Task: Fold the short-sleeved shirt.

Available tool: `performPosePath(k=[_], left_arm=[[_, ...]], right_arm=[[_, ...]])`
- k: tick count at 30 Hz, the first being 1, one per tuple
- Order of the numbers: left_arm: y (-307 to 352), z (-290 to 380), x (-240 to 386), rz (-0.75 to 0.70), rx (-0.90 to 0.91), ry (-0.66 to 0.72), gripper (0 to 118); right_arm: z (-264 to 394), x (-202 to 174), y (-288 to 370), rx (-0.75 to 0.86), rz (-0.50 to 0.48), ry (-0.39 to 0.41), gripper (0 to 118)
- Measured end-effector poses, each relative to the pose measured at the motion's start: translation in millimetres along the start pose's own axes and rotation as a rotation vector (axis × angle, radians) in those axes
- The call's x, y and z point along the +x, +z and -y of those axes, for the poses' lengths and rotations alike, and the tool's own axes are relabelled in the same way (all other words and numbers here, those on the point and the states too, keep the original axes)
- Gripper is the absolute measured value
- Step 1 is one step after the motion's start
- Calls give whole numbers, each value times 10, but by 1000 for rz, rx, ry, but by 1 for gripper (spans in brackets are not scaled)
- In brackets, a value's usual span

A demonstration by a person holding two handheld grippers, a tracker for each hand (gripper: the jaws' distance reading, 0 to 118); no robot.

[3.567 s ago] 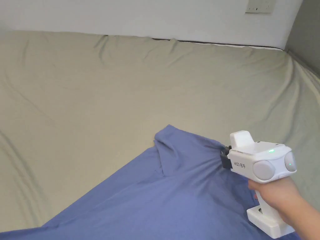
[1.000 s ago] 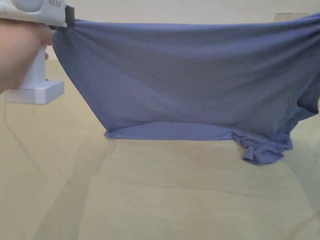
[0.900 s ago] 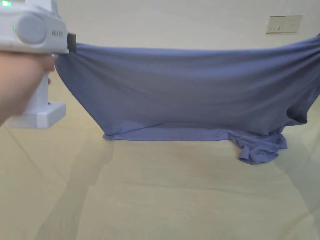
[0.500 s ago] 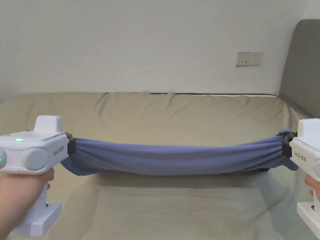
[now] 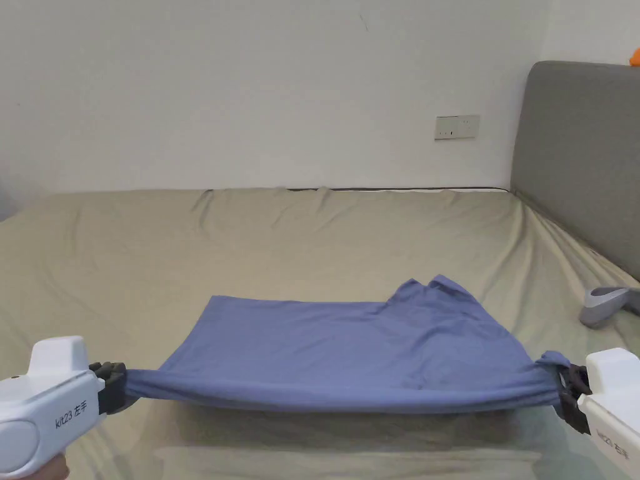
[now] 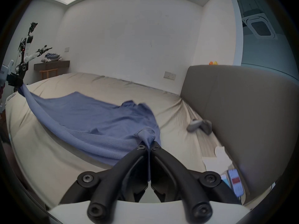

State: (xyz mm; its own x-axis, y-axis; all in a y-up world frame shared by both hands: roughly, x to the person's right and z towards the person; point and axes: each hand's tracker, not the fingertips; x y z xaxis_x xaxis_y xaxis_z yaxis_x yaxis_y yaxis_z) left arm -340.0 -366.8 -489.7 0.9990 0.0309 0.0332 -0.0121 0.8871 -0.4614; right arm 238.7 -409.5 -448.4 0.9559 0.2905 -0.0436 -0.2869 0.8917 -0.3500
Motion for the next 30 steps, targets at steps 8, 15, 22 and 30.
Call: performPosePath(k=[8,15,22,30], left_arm=[[182,971,-80,56,-172,-70,0],[130,1386,-36,103,-287,-56,0],[42,1562,-45,135,-310,-67,0],[519,1396,-189,96,-128,6,118]], right_arm=[[772,-167,382,-114,-28,28,0],[1077,-19,335,-229,-45,-3,0],[1272,1,293,-272,-65,0,0],[1282,144,663,-217,-31,-275,118]])
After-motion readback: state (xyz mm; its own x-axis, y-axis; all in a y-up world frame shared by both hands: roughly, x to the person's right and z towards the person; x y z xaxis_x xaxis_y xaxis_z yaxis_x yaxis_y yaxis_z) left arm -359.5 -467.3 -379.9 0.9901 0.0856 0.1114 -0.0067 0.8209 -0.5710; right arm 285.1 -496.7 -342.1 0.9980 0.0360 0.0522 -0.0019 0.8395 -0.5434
